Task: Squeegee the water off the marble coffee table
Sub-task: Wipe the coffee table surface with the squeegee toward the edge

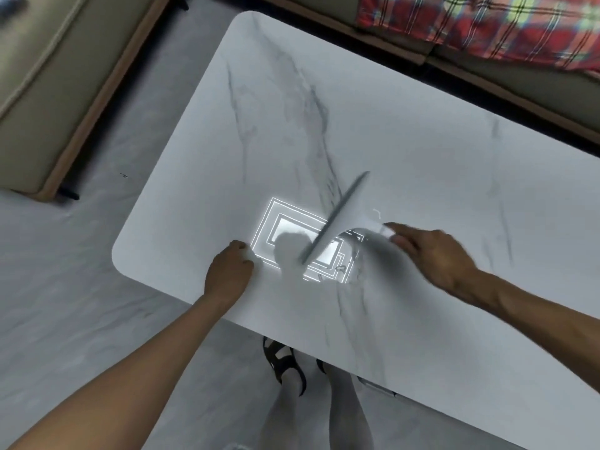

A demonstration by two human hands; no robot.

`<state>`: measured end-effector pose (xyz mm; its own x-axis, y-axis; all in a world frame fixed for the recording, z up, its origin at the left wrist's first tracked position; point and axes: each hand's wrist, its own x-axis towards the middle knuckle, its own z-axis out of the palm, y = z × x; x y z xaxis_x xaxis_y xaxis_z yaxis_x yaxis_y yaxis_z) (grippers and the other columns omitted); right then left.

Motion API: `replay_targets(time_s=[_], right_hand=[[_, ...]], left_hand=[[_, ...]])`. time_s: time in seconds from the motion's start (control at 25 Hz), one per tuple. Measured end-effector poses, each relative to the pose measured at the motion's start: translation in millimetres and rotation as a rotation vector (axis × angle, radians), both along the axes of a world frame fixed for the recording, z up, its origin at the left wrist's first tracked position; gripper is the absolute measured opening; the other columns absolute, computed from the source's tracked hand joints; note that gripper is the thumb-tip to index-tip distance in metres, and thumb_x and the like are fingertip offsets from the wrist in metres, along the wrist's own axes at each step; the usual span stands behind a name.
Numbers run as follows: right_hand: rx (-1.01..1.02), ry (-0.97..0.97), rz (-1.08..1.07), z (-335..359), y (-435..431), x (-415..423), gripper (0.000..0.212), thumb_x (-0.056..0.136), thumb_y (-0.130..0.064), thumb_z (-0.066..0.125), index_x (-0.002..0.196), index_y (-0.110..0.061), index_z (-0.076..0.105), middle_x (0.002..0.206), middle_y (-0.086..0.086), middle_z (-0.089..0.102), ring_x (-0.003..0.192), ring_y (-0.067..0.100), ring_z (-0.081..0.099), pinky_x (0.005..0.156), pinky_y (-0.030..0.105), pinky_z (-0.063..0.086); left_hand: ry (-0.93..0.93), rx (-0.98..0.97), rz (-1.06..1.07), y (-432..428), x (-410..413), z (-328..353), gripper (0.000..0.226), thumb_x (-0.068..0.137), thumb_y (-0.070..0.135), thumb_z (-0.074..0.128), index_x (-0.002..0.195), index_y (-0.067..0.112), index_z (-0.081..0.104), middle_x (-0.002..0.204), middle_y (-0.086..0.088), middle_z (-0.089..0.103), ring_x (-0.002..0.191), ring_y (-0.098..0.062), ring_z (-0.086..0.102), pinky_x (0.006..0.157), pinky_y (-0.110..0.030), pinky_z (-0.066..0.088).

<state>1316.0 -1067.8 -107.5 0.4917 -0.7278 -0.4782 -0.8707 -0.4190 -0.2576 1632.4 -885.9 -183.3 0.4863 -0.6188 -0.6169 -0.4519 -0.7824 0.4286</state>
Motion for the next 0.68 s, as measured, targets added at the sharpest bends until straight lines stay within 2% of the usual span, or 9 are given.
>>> replay_targets(time_s=[0.12,0.2,0.28,0.4,0.52,0.68], right_hand=[[0.165,-0.064,0.344,-13.7,56.4,76.8,0.039,0.100,-0.050,0.031,0.138,-0.052,0.037,0.126,-0.004,0.063,0.114,0.026,0.058,0.086,0.033,0.043],[0.244,-0.043,0.558,-28.6,97.2,117.8,0.041,0.102,-0.047,0.027,0.142,-0.048,0.035,0.124,-0.001,0.062,0.113,0.025,0.057,0.087,0.032,0.041],[0.275,0.001,0.638,-41.1,116.6,132.1,0.042,0.103,-0.044,0.024,0.144,-0.045,0.033,0.123,0.002,0.061,0.111,0.026,0.057,0.088,0.034,0.041],[0.245,-0.024,0.563,-50.2,105.7,99.0,0.041,0.102,-0.046,0.025,0.142,-0.049,0.034,0.122,0.001,0.062,0.111,0.026,0.058,0.082,0.032,0.040],[0.177,-0.006,0.396,-42.6,72.8,27.7,0.039,0.100,-0.050,0.026,0.137,-0.061,0.028,0.128,-0.011,0.060,0.113,0.020,0.059,0.086,0.032,0.044],[0.043,0.156,0.218,-16.4,45.2,-67.7,0.040,0.098,-0.055,0.018,0.136,-0.063,0.028,0.114,-0.015,0.068,0.100,0.019,0.064,0.071,0.032,0.046]], left_hand=[[-0.024,0.001,0.162,26.2,10.3,1.1,0.044,0.090,0.010,0.047,0.134,0.017,0.047,0.130,-0.008,0.058,0.098,-0.024,0.058,0.079,-0.030,0.045],[-0.067,0.031,0.195,46.2,16.1,0.1,0.048,0.089,0.009,0.048,0.137,0.015,0.044,0.134,-0.009,0.056,0.111,-0.027,0.057,0.084,-0.032,0.043],[-0.102,0.071,0.163,59.3,17.7,-1.3,0.052,0.090,0.010,0.049,0.141,0.014,0.039,0.140,-0.008,0.051,0.124,-0.028,0.051,0.096,-0.035,0.041],[-0.105,0.109,-0.034,70.8,4.0,-2.7,0.052,0.091,0.009,0.050,0.141,0.008,0.036,0.148,-0.010,0.038,0.131,-0.027,0.042,0.103,-0.035,0.037],[-0.025,0.117,-0.156,65.1,-21.5,-0.7,0.045,0.087,0.008,0.050,0.131,0.007,0.040,0.144,-0.013,0.035,0.124,-0.029,0.046,0.088,-0.033,0.039],[0.066,0.186,-0.188,46.5,-50.1,-0.2,0.040,0.084,0.012,0.049,0.123,0.009,0.041,0.136,-0.015,0.038,0.106,-0.031,0.053,0.076,-0.033,0.043]])
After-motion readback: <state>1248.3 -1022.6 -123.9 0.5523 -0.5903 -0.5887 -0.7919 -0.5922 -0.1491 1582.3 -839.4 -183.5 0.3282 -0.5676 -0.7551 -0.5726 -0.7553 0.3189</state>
